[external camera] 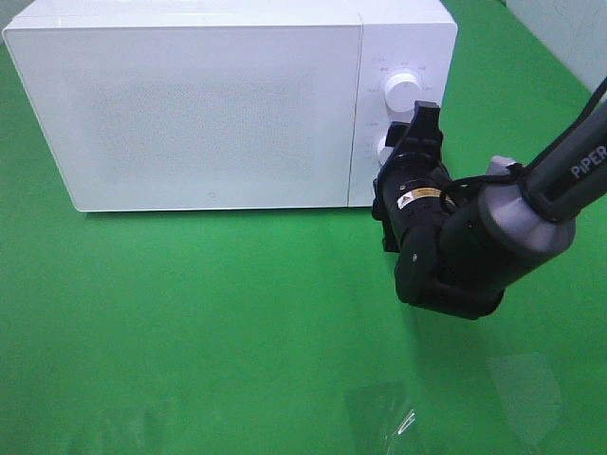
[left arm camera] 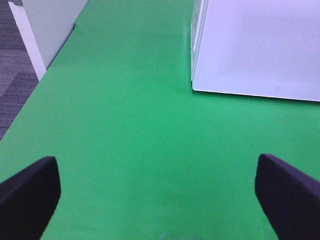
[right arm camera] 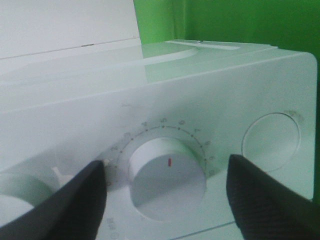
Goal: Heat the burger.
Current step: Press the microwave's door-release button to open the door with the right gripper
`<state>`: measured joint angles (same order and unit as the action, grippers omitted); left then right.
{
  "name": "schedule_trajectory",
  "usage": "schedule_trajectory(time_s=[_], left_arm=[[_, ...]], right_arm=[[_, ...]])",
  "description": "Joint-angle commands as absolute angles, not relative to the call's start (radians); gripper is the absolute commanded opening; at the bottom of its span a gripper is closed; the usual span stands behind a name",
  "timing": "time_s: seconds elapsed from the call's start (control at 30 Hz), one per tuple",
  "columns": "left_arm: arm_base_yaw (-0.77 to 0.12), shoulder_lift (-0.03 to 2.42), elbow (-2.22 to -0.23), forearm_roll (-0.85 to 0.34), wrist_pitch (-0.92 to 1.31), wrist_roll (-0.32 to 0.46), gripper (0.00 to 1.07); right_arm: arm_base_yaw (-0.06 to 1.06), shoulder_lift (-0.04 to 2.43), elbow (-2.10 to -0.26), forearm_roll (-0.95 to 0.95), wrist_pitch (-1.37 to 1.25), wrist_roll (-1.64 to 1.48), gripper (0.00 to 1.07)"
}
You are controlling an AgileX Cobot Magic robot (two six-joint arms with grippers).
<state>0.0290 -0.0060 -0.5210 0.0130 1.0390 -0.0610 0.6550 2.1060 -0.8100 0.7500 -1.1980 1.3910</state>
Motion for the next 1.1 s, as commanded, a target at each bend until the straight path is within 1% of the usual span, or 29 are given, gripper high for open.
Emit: schedule_trajectory(time_s=[0.03,0.17,0.23,0.33,0.37,0.4,0.47,0.57,0.63,0.67,0.7,0.8,0.83,0.87,0.93,0.97,1.0,1.1], left_arm=[[0.029,-0.025,-0.52,0.012,1.027,-0.066,1.0],[0.029,-0.025,-0.52,0.012,1.027,-0.066,1.0],[0.029,-0.025,-0.52,0.012,1.027,-0.066,1.0],[0.029,-0.025,-0.52,0.012,1.027,-0.066,1.0],[0.029,-0.025,-0.52,0.012,1.027,-0.066,1.0],[0.029,-0.025,-0.52,0.012,1.027,-0.066,1.0],[0.029,-0.025,-0.52,0.012,1.027,-0.066,1.0],[0.029,-0.025,-0.52,0.012,1.027,-0.066,1.0],[0.029,-0.025,-0.52,0.012,1.027,-0.066,1.0],[0.029,-0.025,-0.52,0.012,1.027,-0.066,1.0],[0.029,-0.025,-0.52,0.012,1.027,-0.066,1.0],[0.029,-0.025,-0.52,0.012,1.027,-0.066,1.0],[0.029,-0.025,-0.52,0.012,1.027,-0.066,1.0],[0.029,-0.025,-0.52,0.012,1.027,-0.066,1.0],[0.029,-0.025,-0.52,0.012,1.027,-0.066,1.0],[0.029,-0.025,-0.52,0.012,1.027,-0.066,1.0],[0.029,-0.025,-0.52,0.012,1.027,-0.066,1.0],[0.029,-0.025,-0.52,0.012,1.027,-0.066,1.0]], right_arm=[[0.654,2.052,-0.758,0.697,-1.378,1.33,0.65],[0.664,2.019,-0.72,0.662,-1.339,1.294,0.66],[0.664,1.967,-0.667,0.569,-1.21,1.224,0.69],[0.664,1.95,-0.655,0.545,-1.161,1.193,0.7],[0.664,1.914,-0.634,0.502,-1.072,1.11,0.73],[0.664,1.914,-0.634,0.502,-1.072,1.11,0.73],[0.661,1.841,-0.62,0.43,-0.855,0.894,0.74],[0.661,1.821,-0.62,0.412,-0.797,0.823,0.74],[0.661,1.741,-0.622,0.368,-0.579,0.553,0.74],[0.661,1.741,-0.622,0.368,-0.579,0.553,0.74],[0.651,1.7,-0.622,0.369,-0.467,0.445,0.74],[0.638,1.677,-0.622,0.365,-0.413,0.397,0.74],[0.614,1.637,-0.622,0.362,-0.327,0.309,0.74],[0.614,1.637,-0.622,0.362,-0.327,0.309,0.74],[0.553,1.547,-0.622,0.325,-0.185,0.157,0.74],[0.553,1.547,-0.622,0.325,-0.185,0.157,0.74],[0.519,1.499,-0.622,0.296,-0.1,0.102,0.74],[0.5,1.471,-0.622,0.278,-0.056,0.084,0.74]])
